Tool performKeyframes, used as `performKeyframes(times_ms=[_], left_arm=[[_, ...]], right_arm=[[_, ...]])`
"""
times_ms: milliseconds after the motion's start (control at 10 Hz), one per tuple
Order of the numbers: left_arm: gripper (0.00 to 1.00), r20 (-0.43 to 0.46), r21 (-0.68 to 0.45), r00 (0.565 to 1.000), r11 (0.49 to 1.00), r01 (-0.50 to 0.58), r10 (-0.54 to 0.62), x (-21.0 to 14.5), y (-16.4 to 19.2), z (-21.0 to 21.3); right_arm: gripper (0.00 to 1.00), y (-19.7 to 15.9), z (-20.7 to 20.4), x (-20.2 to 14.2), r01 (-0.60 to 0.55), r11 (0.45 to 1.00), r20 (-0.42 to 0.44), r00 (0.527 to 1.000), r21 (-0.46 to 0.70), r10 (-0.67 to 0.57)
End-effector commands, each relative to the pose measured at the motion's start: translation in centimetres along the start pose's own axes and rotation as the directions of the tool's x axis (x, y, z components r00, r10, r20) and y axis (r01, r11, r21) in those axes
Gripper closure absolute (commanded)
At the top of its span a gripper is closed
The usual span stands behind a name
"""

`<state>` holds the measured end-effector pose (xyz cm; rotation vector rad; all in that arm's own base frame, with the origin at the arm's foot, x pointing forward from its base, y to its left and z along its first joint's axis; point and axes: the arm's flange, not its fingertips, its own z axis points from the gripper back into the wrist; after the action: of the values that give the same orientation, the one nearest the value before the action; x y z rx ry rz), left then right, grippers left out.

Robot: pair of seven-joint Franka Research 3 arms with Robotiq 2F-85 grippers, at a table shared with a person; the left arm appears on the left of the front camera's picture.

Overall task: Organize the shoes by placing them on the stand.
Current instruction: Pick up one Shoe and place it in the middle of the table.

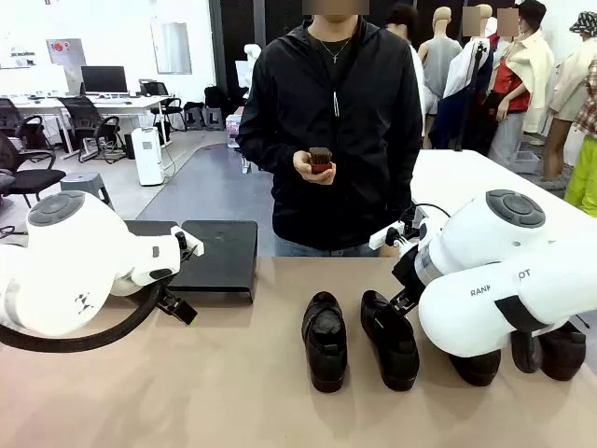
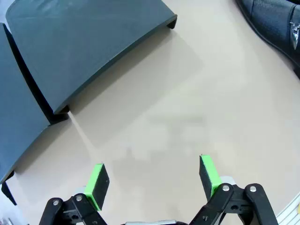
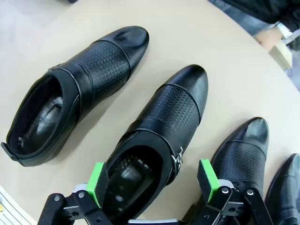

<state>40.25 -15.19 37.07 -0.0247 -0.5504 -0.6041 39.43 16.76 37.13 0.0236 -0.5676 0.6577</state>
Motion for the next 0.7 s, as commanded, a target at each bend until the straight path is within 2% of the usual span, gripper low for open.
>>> performKeyframes(times_ms=[0,600], left_arm=[[0.0,0.0,0.0,1.0,1.0,0.0,0.0,0.0,0.0,0.0],[0.0,0.0,0.0,1.0,1.0,0.0,0.0,0.0,0.0,0.0]], right_arm=[[0.0,0.0,0.0,0.0,0.0,1.0,0.0,1.0,0.0,0.0],[0.0,0.0,0.0,0.0,0.0,1.0,0.0,1.0,0.0,0.0]])
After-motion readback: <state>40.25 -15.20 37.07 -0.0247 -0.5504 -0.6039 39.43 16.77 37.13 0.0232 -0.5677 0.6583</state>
